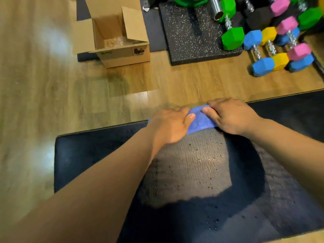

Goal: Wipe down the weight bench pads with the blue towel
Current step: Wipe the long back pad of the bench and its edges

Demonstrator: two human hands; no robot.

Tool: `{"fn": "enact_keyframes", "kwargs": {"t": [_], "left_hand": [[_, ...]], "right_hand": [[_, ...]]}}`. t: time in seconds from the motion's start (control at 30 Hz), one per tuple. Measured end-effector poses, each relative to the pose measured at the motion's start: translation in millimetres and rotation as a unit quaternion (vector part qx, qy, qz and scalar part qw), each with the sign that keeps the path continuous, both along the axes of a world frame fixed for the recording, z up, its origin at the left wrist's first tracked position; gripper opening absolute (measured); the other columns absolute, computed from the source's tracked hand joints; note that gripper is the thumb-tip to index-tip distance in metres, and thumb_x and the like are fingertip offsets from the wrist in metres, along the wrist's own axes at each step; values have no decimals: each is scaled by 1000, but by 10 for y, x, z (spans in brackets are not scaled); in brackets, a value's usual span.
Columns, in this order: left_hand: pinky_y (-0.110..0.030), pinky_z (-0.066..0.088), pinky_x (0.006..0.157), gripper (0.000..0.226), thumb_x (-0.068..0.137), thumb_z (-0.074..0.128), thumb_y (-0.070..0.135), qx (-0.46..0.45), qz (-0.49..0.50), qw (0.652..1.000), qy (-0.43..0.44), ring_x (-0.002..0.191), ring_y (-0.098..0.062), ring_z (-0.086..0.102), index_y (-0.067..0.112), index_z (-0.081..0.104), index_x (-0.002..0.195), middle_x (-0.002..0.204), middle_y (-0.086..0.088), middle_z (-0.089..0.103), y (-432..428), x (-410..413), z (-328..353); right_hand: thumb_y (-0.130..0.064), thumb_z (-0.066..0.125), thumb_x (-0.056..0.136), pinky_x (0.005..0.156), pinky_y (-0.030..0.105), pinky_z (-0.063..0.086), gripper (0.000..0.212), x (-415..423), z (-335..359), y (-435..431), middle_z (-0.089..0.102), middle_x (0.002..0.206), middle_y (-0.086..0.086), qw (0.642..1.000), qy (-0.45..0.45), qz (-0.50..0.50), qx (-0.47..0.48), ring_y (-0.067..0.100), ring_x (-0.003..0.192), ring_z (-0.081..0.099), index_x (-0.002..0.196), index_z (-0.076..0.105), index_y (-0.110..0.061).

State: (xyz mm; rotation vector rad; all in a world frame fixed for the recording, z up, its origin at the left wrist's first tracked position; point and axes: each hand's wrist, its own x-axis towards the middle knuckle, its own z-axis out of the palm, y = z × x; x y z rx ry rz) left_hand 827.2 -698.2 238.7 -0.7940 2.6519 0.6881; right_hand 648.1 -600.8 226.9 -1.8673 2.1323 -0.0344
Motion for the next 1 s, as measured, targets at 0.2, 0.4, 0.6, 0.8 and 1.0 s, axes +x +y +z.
{"fn": "enact_keyframes", "kwargs": {"t": [0.2,0.4,0.6,0.8,1.0], "left_hand": [[-37,40,88,38,102,22,39,-7,36,999,-3,111,-31,53,14,48,115,124,-10,58,-315,746,-56],[-34,39,79,61,93,9,52,-37,84,996,13,104,-29,58,18,56,111,115,-7,65,-732,1873,-64],[-20,30,64,27,101,32,30,111,233,962,91,91,-29,58,18,55,95,90,-4,60,-986,2678,-50],[-10,38,73,28,102,36,14,216,420,859,197,95,-9,56,16,60,116,103,5,63,-846,2852,-162],[-45,45,97,29,101,34,17,270,528,773,227,107,-24,61,10,60,113,110,-10,67,-312,3101,-297]], "right_hand": [[-47,26,100,84,37,36,40,829,8,-359,66,96,10,1000,5,2,17,30,96,58,84,53,-21],[-47,21,100,75,36,42,49,2039,-85,-978,66,105,9,999,-15,42,24,31,98,61,104,61,-19],[-44,18,102,65,33,30,49,2924,-105,-1449,67,105,8,994,-32,107,19,31,97,61,105,61,-20],[-45,18,101,68,33,31,46,3183,-73,-1629,65,110,8,991,-31,116,53,32,99,59,114,54,-20],[-41,25,100,79,39,34,39,3554,-65,-1602,52,124,9,987,22,157,34,31,112,48,121,48,-16]]}}
